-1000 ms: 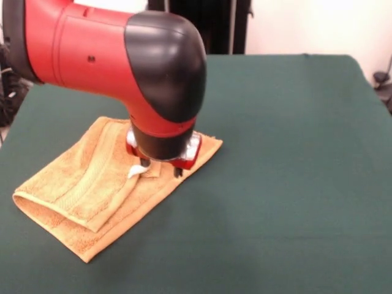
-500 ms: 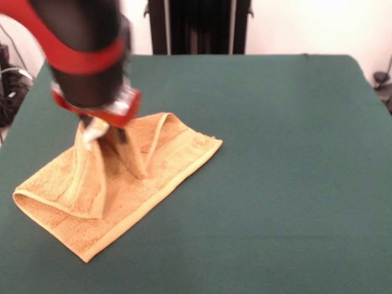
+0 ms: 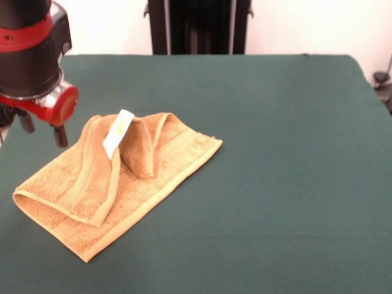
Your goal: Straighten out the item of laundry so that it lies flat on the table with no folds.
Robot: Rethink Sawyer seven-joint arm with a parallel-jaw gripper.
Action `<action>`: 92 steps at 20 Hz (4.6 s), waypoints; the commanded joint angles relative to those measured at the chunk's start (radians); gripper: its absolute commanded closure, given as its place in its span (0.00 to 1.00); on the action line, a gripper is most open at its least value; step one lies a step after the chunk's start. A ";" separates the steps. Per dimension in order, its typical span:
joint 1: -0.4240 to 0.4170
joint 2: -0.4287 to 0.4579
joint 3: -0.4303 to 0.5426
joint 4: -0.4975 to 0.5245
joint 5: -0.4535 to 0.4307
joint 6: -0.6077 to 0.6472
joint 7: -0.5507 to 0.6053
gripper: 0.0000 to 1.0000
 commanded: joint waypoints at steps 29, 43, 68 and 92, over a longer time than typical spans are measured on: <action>0.091 -0.056 0.124 0.224 0.279 -0.045 0.166 0.00; 0.161 -0.005 0.072 0.231 0.240 -0.119 0.121 0.00; 0.066 0.018 0.141 0.353 0.082 -0.274 -0.051 0.00; 0.075 0.008 0.181 0.426 0.131 -0.412 0.015 0.00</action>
